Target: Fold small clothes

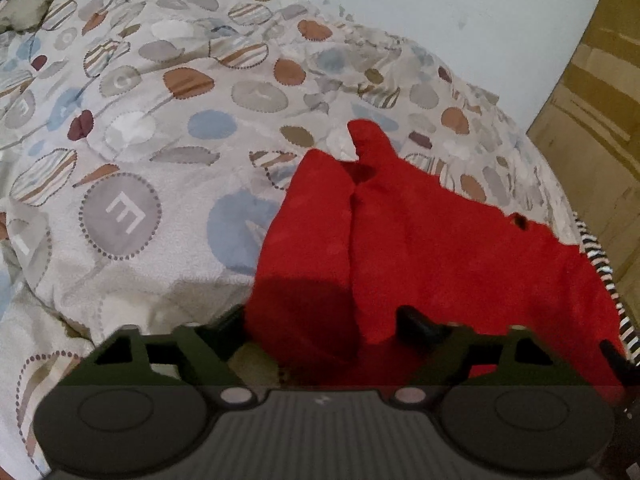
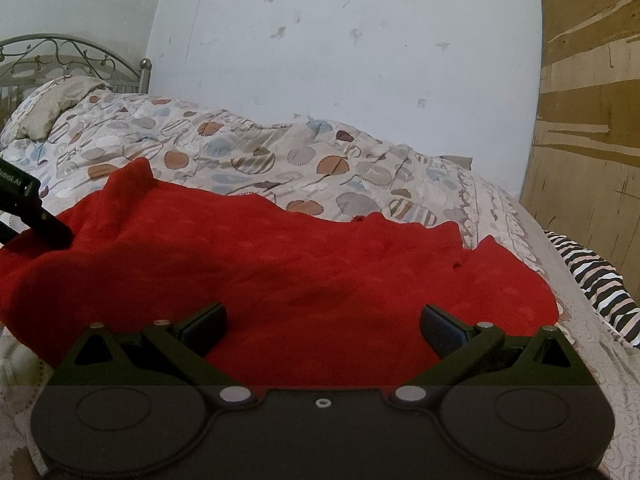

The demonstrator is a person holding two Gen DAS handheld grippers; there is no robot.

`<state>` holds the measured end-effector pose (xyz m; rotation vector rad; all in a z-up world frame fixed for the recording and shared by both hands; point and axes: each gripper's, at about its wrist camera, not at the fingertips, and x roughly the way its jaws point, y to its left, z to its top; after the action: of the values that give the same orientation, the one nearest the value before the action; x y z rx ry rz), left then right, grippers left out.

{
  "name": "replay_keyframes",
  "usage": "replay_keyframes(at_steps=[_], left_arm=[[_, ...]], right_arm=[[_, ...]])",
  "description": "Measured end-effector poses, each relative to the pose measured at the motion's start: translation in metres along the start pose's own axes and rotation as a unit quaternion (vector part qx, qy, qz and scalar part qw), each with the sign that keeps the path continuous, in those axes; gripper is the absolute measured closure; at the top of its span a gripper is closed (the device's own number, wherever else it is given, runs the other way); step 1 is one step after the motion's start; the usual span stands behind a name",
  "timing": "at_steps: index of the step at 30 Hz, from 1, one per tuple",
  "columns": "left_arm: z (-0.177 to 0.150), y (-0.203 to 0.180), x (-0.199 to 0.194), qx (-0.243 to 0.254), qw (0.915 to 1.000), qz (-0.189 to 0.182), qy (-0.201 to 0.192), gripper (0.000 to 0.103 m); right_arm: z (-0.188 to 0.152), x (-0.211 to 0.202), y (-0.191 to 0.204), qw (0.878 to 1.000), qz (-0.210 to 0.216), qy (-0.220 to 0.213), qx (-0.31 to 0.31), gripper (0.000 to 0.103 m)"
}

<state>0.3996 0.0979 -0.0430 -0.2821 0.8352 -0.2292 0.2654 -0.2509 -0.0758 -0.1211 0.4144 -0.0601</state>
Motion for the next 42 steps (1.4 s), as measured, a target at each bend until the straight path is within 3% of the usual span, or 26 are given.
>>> replay_keyframes(at_steps=[2, 6, 9, 10, 15, 18, 23, 25, 30, 33, 37, 42], left_arm=[[0.000, 0.001, -0.002, -0.008, 1.0000, -0.002, -0.003, 0.032], [0.000, 0.002, -0.007, -0.025, 0.9996, -0.010, -0.009, 0.059], [0.000, -0.001, -0.008, -0.027, 0.9995, -0.004, -0.013, 0.063], [0.000, -0.002, -0.008, -0.028, 0.9995, -0.003, -0.013, 0.063], [-0.003, 0.006, -0.003, -0.048, 0.9988, 0.009, -0.006, 0.035], [-0.006, 0.017, 0.003, -0.071, 0.9974, -0.001, 0.000, 0.024], [-0.009, 0.031, 0.009, -0.101, 0.9945, -0.026, 0.003, 0.024], [-0.008, 0.029, 0.008, -0.099, 0.9946, -0.032, 0.002, 0.032], [-0.007, 0.021, 0.005, -0.096, 0.9941, -0.051, 0.000, 0.069], [-0.005, 0.013, -0.002, -0.086, 0.9952, -0.045, -0.012, 0.082], [-0.001, -0.008, -0.018, -0.050, 0.9971, -0.032, -0.048, 0.089], [0.018, -0.056, -0.043, 0.031, 0.9938, -0.056, -0.091, 0.092]], right_arm=[[0.000, 0.000, 0.000, 1.000, 0.000, 0.000, 0.000, 0.000], [0.000, 0.000, 0.000, 1.000, 0.000, 0.000, 0.000, 0.000], [0.000, 0.000, 0.000, 1.000, 0.000, -0.001, 0.000, 0.000], [-0.001, 0.000, 0.000, 1.000, 0.000, -0.001, 0.000, 0.000], [-0.001, 0.000, 0.000, 1.000, 0.000, -0.001, 0.000, 0.000], [-0.001, -0.001, 0.000, 1.000, 0.000, -0.001, 0.000, 0.000], [-0.001, -0.001, 0.000, 1.000, 0.000, -0.001, 0.000, 0.000], [-0.001, -0.001, 0.000, 1.000, 0.000, -0.001, 0.000, 0.000], [-0.001, -0.001, 0.000, 1.000, 0.000, -0.001, 0.000, 0.000], [-0.001, -0.001, 0.000, 1.000, 0.000, -0.001, 0.000, 0.000], [-0.001, -0.001, 0.000, 1.000, 0.001, 0.000, 0.002, 0.000], [0.010, -0.003, -0.010, 0.999, 0.018, 0.015, 0.025, 0.000]])
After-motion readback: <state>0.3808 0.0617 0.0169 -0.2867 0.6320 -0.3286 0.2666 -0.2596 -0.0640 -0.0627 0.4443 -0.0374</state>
